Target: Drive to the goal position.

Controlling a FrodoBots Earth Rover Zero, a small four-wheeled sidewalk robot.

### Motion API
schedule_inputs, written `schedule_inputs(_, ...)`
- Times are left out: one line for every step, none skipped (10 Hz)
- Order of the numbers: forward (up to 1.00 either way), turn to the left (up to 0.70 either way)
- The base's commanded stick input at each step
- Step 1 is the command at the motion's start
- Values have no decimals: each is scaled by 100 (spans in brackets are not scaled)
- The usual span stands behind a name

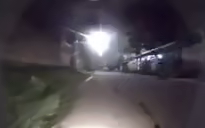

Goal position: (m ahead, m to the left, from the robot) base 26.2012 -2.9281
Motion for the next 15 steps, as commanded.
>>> schedule_inputs(70,0)
schedule_inputs(70,0)
schedule_inputs(70,0)
schedule_inputs(70,0)
schedule_inputs(70,0)
schedule_inputs(70,0)
schedule_inputs(70,0)
schedule_inputs(70,0)
schedule_inputs(70,-1)
schedule_inputs(70,-6)
schedule_inputs(70,-11)
schedule_inputs(70,-16)
schedule_inputs(70,-24)
schedule_inputs(70,-35)
schedule_inputs(70,-35)
